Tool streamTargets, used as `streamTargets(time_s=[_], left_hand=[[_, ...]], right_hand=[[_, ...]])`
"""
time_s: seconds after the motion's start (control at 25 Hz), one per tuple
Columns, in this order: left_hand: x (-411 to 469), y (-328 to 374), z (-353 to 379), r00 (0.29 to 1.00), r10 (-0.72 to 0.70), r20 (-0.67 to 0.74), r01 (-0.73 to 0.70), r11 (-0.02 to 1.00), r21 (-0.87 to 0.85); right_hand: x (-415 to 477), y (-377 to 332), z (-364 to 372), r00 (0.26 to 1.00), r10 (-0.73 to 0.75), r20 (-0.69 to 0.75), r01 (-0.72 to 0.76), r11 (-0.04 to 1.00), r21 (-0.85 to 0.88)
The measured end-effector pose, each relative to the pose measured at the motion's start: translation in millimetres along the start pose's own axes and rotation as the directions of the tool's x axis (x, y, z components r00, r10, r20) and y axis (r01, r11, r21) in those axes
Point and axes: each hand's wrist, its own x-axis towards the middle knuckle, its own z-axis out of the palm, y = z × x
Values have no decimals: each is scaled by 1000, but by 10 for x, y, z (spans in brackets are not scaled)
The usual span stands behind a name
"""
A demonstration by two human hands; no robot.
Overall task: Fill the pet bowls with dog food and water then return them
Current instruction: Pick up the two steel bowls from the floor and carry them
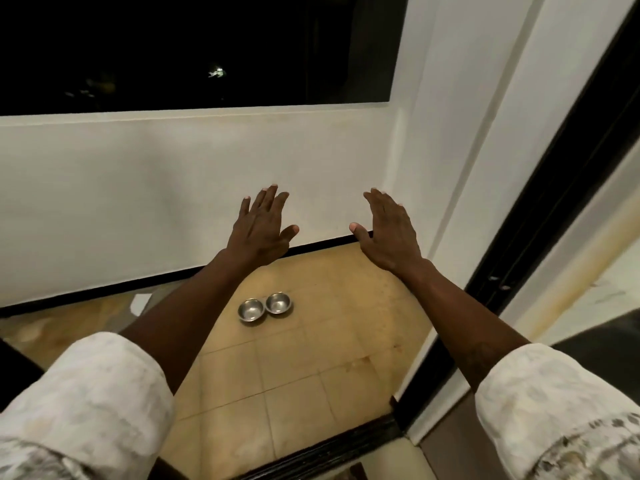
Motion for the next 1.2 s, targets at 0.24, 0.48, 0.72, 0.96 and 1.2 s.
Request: streamTargets(time_s=[0.24,0.48,0.72,0.96,1.2], left_hand=[[296,-806,345,985,-164,55,160,985,64],[911,-1358,795,934,-336,120,326,940,100],[1300,-1854,1221,888,-430,160,417,902,110],[1749,-2502,1771,851,-493,180,484,870,93],[2179,-3369,2502,742,-621,253,641,767,0]], right_hand=[[745,79,1016,992,-70,101,61,994,87],[1631,340,1916,958,-129,258,95,986,138],[2243,506,2685,923,-142,357,83,981,175],[2795,606,3565,876,-142,461,63,981,183],[3382,667,4604,827,-81,557,-22,984,175]])
